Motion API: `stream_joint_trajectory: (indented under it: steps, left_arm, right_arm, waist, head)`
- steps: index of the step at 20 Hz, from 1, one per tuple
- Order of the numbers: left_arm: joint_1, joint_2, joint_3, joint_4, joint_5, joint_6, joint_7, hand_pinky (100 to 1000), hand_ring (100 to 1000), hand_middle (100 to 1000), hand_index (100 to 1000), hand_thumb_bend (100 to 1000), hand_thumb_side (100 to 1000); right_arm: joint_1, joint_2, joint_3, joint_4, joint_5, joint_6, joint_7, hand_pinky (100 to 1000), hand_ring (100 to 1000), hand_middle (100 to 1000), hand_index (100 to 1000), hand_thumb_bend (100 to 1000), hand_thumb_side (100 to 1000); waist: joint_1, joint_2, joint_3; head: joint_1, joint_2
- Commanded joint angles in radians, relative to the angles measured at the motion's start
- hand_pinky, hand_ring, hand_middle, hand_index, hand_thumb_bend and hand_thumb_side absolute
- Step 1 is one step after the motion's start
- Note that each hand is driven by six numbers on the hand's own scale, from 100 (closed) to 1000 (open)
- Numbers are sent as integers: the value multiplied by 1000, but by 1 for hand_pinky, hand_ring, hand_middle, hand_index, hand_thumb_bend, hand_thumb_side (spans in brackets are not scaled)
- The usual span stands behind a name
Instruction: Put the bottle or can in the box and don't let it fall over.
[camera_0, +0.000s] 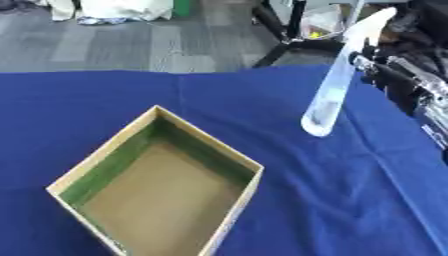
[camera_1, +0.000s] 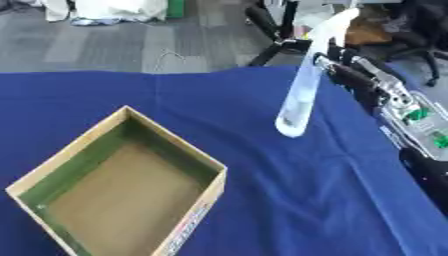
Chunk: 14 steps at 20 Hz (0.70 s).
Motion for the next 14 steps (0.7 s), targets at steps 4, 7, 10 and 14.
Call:
stream_joint_trajectory:
  steps: [4,7,10,14]
  left_arm:
    - [-15,16,3,-15,0,-2,-4,935,1000,1000,730,503,595]
    - [-17,16,3,-14,0,-3,-5,936,1000,1000,730,502,596]
    - [-18,15,3,-14,-1,-3,-6,936,1000,1000,730,502,597]
    - [-22,15,3,-14,-1,-4,-8,936,1000,1000,730,501,597]
  right_arm:
    - [-24,-44,-14,9,-23,-2,-16,993,1000,1000,1000,100,574]
    - [-30,-45,-14,14,-33,-1,-19,993,1000,1000,1000,100,589]
    - [-33,-49,-16,18,-39,-1,-19,994,1000,1000,1000,100,592]
    - [-37,-52,-17,22,-42,-1,-17,995,1000,1000,1000,100,609]
  waist:
    - [4,-7,3]
    - [4,-2,5]
    - [4,3,6]
    - [3,10,8]
  head:
    - [-2,-23]
    - [-3,-26]
    - [-2,-27]
    - [-1,-31]
